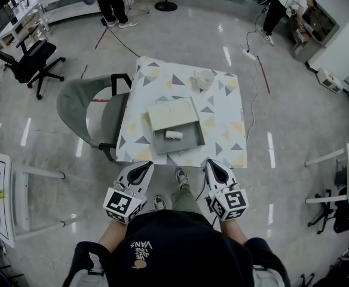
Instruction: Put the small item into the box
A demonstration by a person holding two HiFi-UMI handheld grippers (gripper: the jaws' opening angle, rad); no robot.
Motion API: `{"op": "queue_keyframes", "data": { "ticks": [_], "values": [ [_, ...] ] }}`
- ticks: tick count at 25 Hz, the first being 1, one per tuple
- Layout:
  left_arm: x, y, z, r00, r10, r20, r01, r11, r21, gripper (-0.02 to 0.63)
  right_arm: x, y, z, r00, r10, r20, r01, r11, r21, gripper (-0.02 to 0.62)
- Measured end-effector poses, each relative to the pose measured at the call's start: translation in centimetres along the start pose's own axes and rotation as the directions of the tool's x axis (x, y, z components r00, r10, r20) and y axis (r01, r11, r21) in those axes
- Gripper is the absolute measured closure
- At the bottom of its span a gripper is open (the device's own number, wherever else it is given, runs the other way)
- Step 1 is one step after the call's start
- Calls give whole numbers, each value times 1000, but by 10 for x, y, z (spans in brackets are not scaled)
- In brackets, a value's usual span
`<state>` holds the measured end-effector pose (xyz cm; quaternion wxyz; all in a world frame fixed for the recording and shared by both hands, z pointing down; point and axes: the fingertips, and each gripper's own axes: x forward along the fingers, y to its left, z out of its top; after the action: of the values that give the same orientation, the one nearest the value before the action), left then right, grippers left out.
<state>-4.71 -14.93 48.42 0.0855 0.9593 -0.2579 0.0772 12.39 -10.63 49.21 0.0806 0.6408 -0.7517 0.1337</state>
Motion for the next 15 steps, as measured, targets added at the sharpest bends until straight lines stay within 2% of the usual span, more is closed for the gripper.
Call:
{"op": "queue_keyframes", "data": {
  "ticks": [15],
  "values": [
    [-13, -9, -1, 1000, 11, -1, -11, 1000, 4, 600, -4, 5, 4, 1000, 9, 14, -9, 1000, -10, 595]
  ]
}}
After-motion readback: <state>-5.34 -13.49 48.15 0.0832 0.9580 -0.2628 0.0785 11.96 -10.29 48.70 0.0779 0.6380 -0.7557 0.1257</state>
